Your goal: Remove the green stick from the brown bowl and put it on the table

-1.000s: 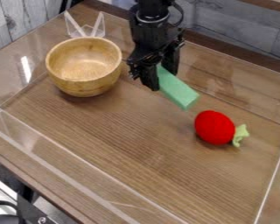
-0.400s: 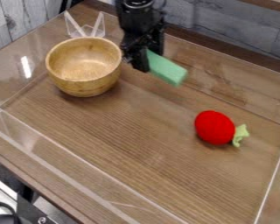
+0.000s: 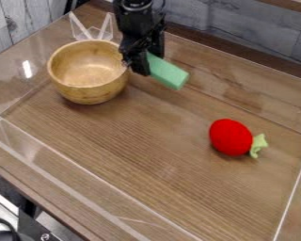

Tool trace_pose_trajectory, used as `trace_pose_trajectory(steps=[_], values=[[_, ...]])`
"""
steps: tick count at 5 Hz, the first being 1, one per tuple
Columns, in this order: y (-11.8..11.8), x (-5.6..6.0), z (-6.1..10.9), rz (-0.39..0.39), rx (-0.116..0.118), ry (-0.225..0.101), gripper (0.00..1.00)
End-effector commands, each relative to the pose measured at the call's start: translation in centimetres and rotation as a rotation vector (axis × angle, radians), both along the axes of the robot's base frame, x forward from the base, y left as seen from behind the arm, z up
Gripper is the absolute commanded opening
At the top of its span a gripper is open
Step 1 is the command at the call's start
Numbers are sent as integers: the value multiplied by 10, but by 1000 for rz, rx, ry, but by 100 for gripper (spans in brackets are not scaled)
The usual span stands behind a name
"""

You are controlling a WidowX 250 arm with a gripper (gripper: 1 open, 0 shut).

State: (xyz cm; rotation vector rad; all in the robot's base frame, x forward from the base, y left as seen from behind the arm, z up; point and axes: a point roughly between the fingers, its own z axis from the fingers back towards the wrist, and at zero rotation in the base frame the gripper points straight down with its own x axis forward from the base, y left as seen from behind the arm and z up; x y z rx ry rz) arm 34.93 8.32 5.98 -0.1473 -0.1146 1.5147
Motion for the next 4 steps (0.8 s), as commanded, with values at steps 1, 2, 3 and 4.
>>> trace_pose_trajectory(steps=[1,2,3,4], values=[[6,0,8,22,23,-47,100],[2,-4,7,-6,22,-42,100],[-2,-7,-4,-30,35,-41,100],[16,-5,0,-17,42,-41,0]])
